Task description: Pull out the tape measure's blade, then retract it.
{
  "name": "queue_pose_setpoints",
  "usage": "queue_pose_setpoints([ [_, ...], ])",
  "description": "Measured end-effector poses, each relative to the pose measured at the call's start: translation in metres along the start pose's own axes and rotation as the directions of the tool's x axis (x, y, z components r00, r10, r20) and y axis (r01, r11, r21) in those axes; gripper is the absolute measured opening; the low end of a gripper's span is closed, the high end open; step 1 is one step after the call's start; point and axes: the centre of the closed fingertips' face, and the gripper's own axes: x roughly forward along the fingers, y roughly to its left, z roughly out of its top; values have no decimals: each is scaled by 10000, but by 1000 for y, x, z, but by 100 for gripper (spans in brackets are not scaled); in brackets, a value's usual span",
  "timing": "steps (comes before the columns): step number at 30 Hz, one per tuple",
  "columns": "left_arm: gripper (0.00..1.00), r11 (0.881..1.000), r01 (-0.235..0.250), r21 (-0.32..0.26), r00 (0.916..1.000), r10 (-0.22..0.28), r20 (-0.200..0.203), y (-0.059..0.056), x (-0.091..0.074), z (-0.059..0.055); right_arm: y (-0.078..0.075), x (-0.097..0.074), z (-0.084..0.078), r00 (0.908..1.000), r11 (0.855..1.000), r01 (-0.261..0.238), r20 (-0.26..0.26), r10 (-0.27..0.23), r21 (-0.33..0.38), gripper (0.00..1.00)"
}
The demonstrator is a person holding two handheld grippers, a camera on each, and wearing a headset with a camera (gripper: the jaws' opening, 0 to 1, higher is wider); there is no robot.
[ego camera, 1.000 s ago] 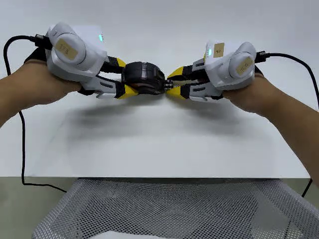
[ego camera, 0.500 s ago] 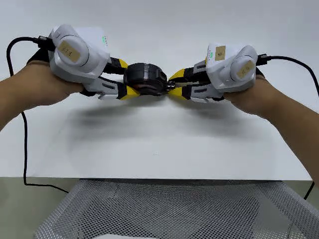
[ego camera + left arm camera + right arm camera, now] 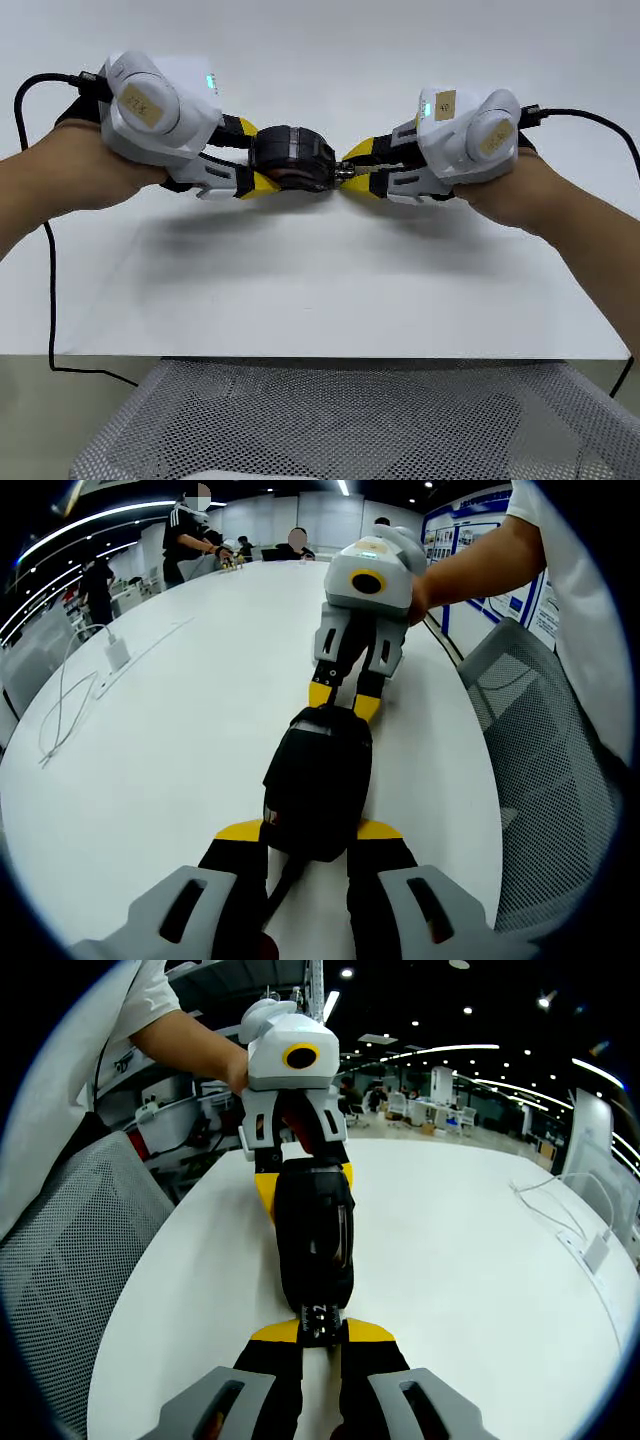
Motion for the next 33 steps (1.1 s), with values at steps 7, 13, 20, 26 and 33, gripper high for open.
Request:
queue_pose_setpoints([
  [7,26,10000,-19,-32,10000,19,27,-1,0,0,-1,-9,-6,9999,10000,81,-126,-81,6,10],
  [13,26,10000,-20,-83,10000,20,5,-1,1,0,-2,-16,-12,9995,9999,122,-289,-124,-82,10],
  [20,26,9999,3,-133,10000,-4,-27,-1,1,0,-4,-24,-18,9989,9998,153,-446,-159,-136,10],
  [26,25,9999,26,-112,10000,-26,-14,-1,1,0,-5,-30,-23,9981,9997,153,-598,-164,-182,10],
  [33,26,9999,5,-117,10000,-5,-42,-1,0,0,-6,-37,-26,9971,9996,175,-734,-191,-234,10],
])
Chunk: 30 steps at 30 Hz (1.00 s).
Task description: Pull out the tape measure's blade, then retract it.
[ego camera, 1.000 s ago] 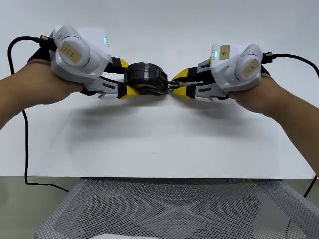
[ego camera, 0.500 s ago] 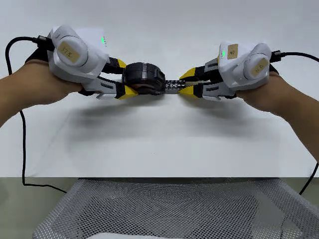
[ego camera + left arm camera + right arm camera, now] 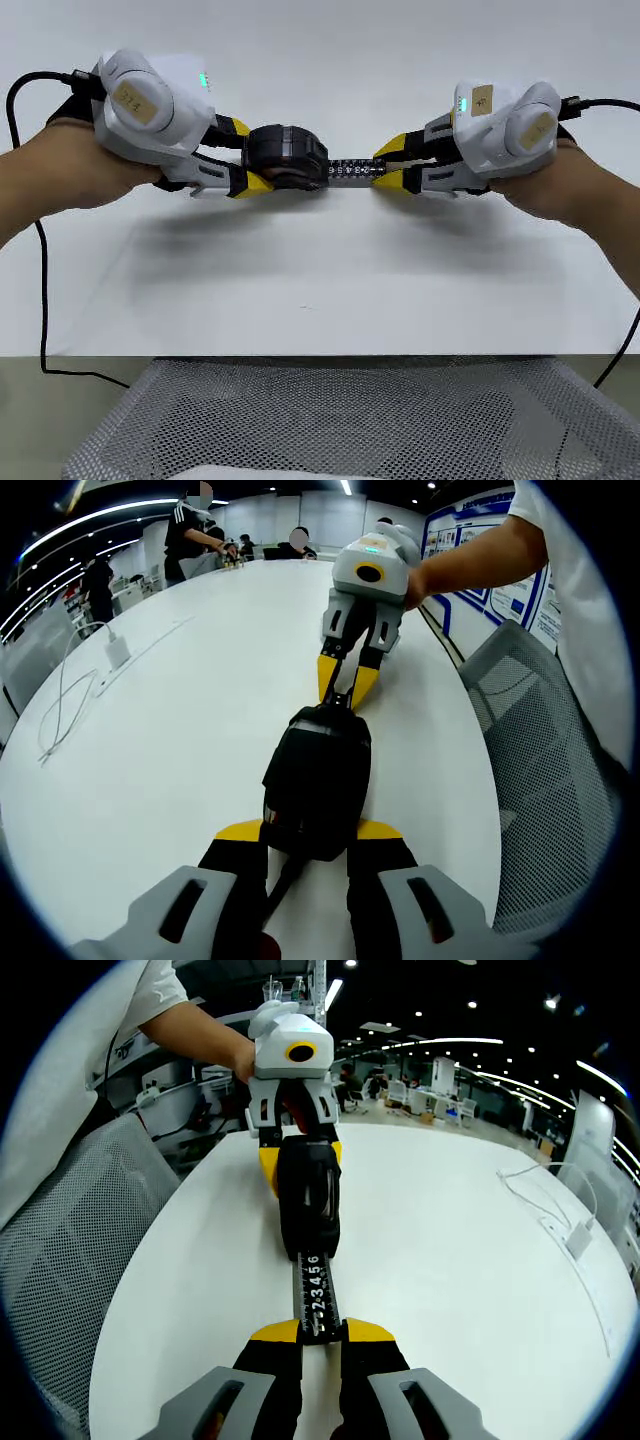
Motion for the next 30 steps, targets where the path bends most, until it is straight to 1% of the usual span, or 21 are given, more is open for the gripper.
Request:
queue_pose_setpoints([
  [5,26,10000,5,6,10000,-5,2,0,0,0,0,-4,-4,10000,10000,39,-82,-39,16,10],
  [14,26,9999,-56,124,9999,57,-122,-1,0,0,1,-10,-10,9997,9999,115,-204,-114,25,10],
  [30,25,9999,-95,128,9998,97,-152,0,0,1,-3,-26,-24,9973,9998,161,-714,-170,-136,10],
])
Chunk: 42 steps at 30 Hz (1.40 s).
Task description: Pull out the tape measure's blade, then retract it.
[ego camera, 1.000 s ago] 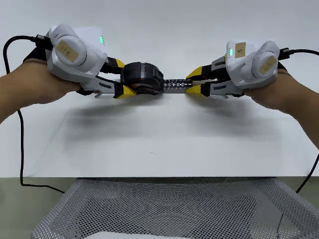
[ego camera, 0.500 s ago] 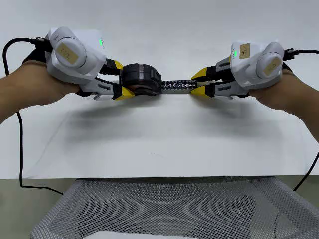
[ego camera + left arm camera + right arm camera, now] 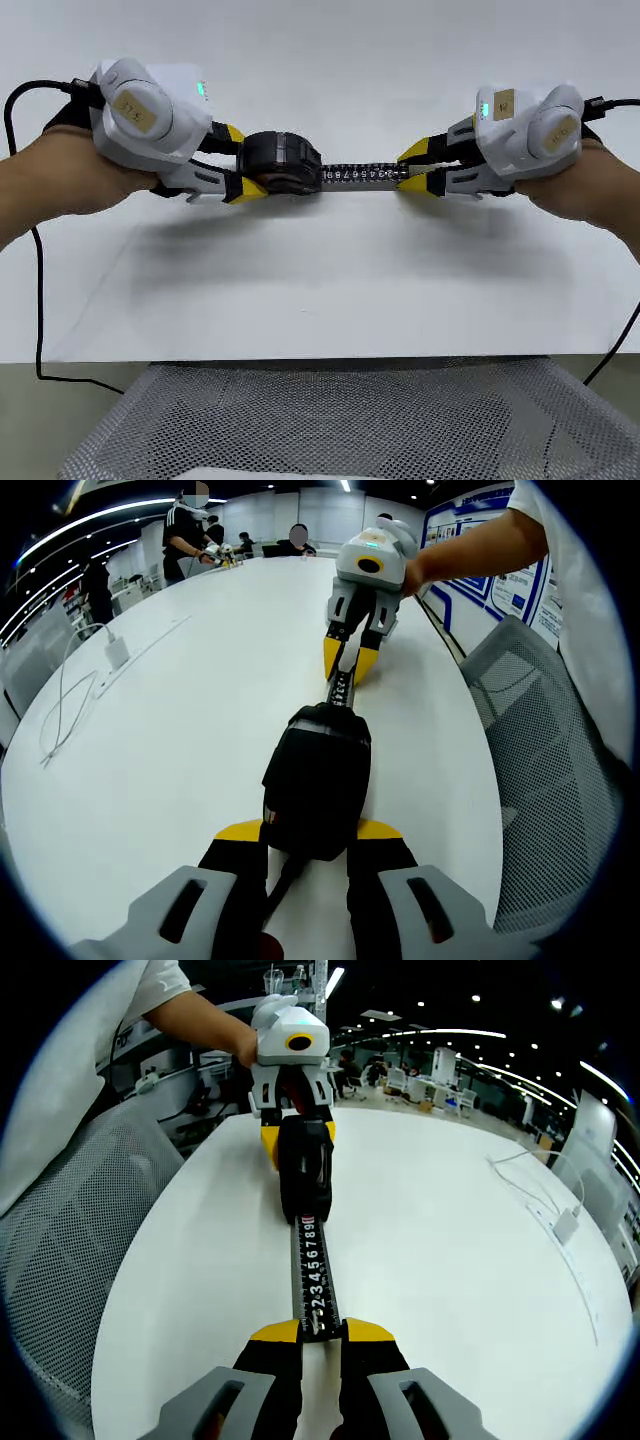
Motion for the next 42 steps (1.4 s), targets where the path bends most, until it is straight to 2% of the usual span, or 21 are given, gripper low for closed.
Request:
queue_pose_setpoints([
  [42,26,10000,30,-7,10000,-30,-90,0,1,0,-5,-31,-29,9967,9997,184,-788,-195,-146,9],
])
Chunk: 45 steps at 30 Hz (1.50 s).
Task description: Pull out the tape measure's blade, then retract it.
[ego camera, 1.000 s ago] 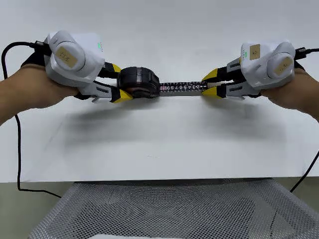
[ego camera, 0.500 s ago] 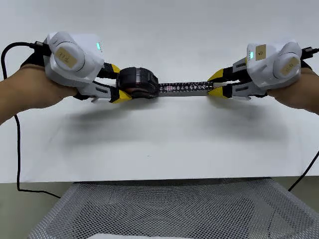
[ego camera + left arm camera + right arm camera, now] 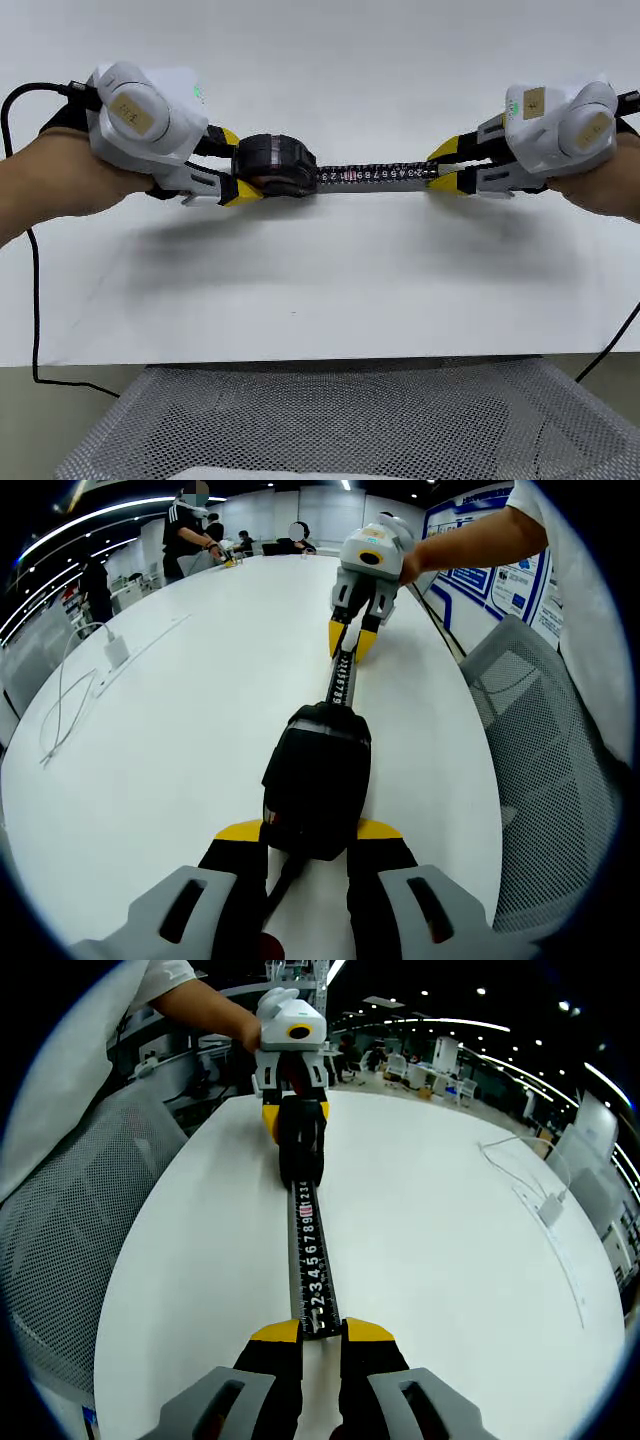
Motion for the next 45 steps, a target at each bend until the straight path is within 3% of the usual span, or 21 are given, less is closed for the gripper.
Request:
queue_pose_setpoints([
  [45,26,10000,26,22,10000,-26,-35,-1,1,0,-3,-30,-40,9941,9999,79,-1079,-71,73,9],
])
